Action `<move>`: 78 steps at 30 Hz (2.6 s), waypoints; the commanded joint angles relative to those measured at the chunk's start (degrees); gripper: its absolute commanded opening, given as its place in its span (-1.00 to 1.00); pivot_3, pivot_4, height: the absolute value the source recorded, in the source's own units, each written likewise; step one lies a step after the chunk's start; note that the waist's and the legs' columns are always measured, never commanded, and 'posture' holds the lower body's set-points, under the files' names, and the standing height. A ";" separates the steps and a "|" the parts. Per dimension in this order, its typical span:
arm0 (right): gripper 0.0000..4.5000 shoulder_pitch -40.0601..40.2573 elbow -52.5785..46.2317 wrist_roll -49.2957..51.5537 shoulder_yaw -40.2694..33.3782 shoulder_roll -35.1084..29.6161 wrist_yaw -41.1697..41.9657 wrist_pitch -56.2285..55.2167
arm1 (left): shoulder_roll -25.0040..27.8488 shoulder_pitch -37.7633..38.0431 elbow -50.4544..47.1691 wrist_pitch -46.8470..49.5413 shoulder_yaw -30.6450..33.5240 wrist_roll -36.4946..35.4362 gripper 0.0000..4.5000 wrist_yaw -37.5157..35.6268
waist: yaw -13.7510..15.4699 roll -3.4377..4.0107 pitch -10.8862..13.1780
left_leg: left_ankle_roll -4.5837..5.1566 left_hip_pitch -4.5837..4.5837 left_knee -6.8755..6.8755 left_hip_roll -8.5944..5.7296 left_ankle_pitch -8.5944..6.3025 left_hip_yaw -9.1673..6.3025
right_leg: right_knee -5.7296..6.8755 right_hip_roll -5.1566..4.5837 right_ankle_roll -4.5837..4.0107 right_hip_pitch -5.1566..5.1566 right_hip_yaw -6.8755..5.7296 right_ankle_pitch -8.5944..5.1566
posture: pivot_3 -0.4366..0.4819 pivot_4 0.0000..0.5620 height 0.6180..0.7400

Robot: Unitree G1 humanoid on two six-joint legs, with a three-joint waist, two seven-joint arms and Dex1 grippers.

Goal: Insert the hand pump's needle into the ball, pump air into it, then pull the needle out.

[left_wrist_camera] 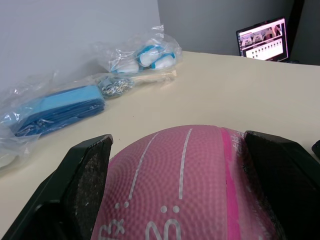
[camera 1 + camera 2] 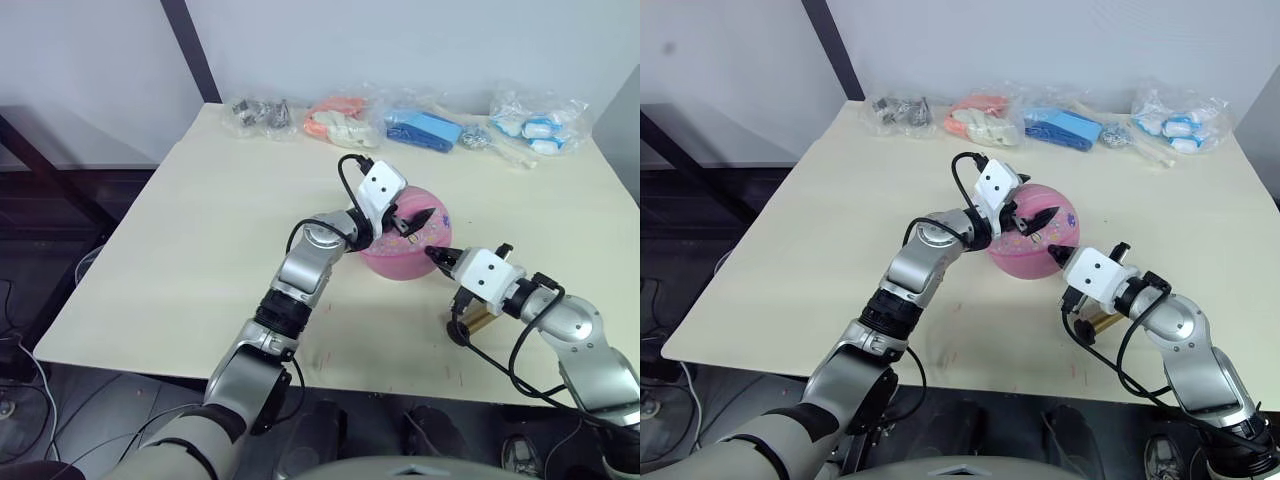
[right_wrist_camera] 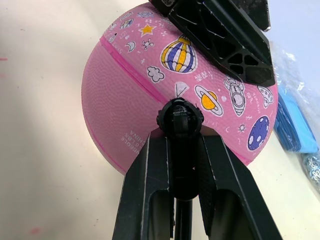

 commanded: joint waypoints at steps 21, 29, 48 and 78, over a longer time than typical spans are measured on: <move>-0.97 3.82 -12.44 7.90 -9.09 -4.63 3.31 -3.52 | 2.60 4.57 19.79 2.00 -2.73 6.26 1.00 5.56 | 0.82 0.00 -0.11 | 0.17 -0.08 0.00 -0.83 -0.08 -0.87 | -0.08 -0.35 0.57 0.33 0.27 -0.38 | -0.05 -0.47 0.94; -0.97 2.24 -14.04 10.94 -11.69 -7.24 5.17 -0.30 | 2.48 5.15 20.00 1.59 -3.32 6.25 1.00 5.64 | 1.11 0.01 -0.10 | 0.17 -0.17 0.00 -0.93 -0.08 -1.03 | -0.12 -0.41 0.61 0.33 0.22 -0.41 | -0.05 -0.47 0.94; -0.97 4.68 -17.54 15.58 -17.71 -10.85 7.97 1.54 | 2.33 5.01 22.56 0.32 -3.49 6.69 1.00 6.95 | -2.26 -0.69 -1.21 | 0.33 2.14 -0.82 -0.60 -0.60 -1.31 | -0.72 -0.38 1.08 2.77 0.42 -1.26 | -0.05 -0.47 0.94; -0.97 -3.26 8.26 22.61 -25.13 4.65 -9.09 7.98 | 4.36 2.65 4.92 -1.69 3.70 -0.18 1.00 -4.38 | -2.80 0.29 -0.22 | 0.36 1.43 -1.46 -0.65 -0.25 -1.40 | -0.75 -0.23 0.53 1.20 0.57 -0.78 | -0.05 -0.47 0.94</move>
